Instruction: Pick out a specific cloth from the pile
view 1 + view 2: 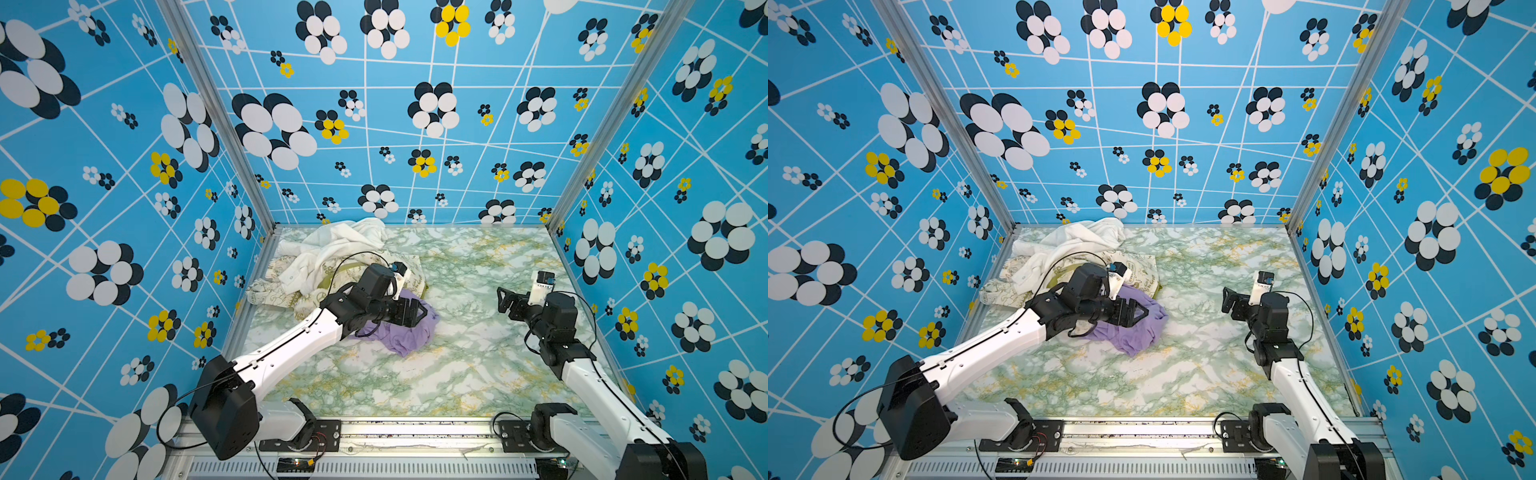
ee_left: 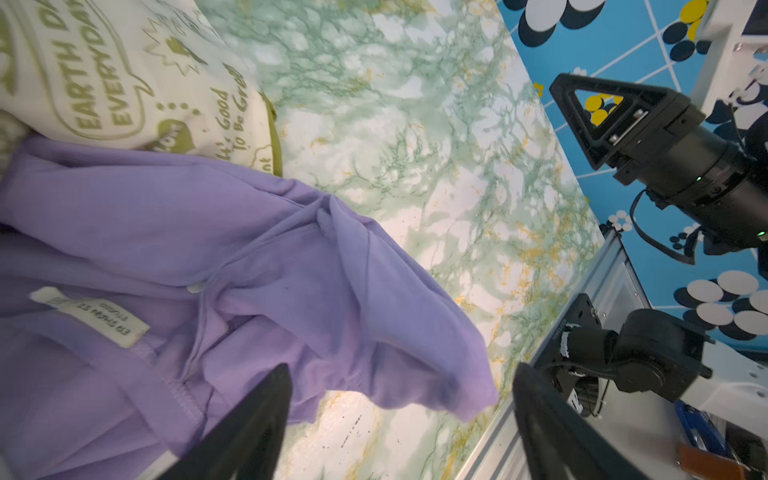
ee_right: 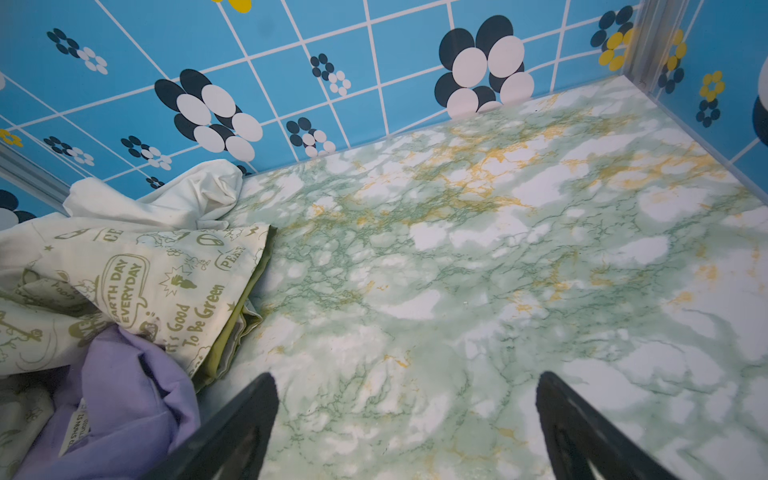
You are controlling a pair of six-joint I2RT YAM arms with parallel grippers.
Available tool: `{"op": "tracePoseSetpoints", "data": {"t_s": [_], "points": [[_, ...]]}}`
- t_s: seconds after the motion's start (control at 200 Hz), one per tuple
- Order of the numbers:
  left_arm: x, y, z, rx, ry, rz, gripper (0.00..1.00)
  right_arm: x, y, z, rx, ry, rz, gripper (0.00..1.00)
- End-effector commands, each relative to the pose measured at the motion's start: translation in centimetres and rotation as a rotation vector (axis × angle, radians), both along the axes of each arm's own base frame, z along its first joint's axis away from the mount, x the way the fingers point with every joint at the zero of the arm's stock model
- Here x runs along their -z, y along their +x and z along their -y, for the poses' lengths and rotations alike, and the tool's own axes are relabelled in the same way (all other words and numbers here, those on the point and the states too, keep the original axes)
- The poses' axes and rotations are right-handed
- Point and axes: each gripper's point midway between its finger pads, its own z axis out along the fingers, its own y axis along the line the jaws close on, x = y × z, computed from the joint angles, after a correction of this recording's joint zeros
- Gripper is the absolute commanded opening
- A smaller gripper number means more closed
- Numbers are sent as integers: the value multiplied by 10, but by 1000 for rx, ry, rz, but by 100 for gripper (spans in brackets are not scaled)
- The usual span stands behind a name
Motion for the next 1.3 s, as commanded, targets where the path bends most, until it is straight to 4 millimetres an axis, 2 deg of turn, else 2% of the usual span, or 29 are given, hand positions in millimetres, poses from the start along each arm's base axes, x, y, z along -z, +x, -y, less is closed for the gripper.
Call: {"op": "tracePoseSetpoints", "data": {"t_s": [0.0, 0.07, 0.185, 0.285, 0.565, 0.82, 1.139, 1.299], "points": [[-21, 18, -31, -153, -17, 106, 95, -13, 4, -4, -16, 6, 20, 99], [-16, 21, -52, -238, -21, 70, 96, -13, 4, -4, -17, 3, 22, 99], [6, 22, -82, -360, -2, -19, 96, -15, 5, -5, -21, 1, 26, 99], [26, 21, -94, -434, -6, -92, 96, -16, 6, -6, -27, 11, 31, 99], [75, 27, -86, -524, -19, -272, 92, -19, 4, -8, -35, 17, 39, 99], [125, 27, -88, -657, 12, -447, 78, -14, 0, -7, -28, 14, 34, 99], [156, 26, -79, -699, 7, -502, 64, -8, -1, -7, -27, 15, 25, 99], [166, 29, -76, -700, 13, -519, 53, -7, -2, -6, -25, 14, 24, 99]]}}
